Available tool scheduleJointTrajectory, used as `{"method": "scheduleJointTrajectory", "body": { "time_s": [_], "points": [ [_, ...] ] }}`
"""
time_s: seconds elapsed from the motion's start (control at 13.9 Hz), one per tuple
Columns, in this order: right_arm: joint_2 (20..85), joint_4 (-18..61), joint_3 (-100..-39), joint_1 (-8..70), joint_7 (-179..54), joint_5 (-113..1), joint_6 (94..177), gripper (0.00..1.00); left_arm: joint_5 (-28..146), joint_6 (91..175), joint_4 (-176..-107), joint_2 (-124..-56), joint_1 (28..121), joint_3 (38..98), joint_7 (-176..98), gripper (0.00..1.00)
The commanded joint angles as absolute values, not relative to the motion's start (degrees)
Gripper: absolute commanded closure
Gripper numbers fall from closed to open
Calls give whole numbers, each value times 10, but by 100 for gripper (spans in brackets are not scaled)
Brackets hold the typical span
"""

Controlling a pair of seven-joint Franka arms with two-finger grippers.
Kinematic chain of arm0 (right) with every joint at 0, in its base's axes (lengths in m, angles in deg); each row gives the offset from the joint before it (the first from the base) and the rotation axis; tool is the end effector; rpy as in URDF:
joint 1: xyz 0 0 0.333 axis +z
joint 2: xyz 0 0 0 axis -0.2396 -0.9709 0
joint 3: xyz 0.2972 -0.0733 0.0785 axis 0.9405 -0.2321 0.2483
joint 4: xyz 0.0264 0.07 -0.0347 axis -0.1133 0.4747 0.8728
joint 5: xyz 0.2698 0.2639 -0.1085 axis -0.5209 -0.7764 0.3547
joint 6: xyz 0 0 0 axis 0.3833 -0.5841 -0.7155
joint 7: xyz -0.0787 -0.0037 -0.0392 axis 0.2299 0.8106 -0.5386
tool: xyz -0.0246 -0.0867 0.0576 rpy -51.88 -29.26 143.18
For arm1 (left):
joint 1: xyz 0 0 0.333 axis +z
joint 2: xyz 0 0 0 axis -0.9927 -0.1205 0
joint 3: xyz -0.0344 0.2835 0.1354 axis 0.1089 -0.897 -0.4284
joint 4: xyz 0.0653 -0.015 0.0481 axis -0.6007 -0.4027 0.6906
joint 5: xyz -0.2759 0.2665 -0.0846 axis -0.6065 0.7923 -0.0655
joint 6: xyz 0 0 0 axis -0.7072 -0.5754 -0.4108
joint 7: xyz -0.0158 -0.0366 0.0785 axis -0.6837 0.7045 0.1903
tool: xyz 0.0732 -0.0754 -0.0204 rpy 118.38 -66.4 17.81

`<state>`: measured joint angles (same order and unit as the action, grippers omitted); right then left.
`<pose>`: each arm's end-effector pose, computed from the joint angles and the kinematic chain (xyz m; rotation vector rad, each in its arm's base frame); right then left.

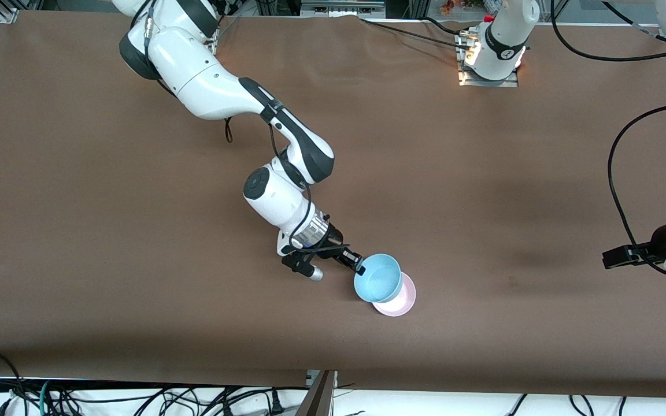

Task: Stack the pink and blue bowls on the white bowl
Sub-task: 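Carry the blue bowl with the right gripper over the pink bowl, then lower the blue bowl into the pink bowl with the right gripper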

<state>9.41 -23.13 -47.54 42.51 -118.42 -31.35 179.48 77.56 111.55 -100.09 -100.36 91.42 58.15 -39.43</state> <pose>0.6694 0.4948 0.2487 -2.2901 0.6392 -0.2724 0.7289 0.0499 0.4926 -3.0563 -0.1922 -0.0425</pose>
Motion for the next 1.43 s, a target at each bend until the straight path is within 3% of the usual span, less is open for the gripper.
{"method": "scheduleJointTrajectory", "body": {
  "time_s": [0.0, 0.22, 0.57, 1.36],
  "points": [
    [58, -297, -468, 447, -1180, -323, 1798, 100, 787, 1117, -1023, -985, 913, 580, -395, 0],
    [9, -360, -465, 452, -1180, -329, 1800, 100, 787, 1117, -1023, -985, 913, 580, -395, 0],
    [-28, -395, -462, 451, -1169, -329, 1833, 100, 787, 1117, -1024, -985, 913, 580, -395, 0],
    [-51, -397, -462, 460, -1151, -329, 1859, 100, 787, 1116, -1028, -985, 913, 580, -395, 0]
  ]
}}
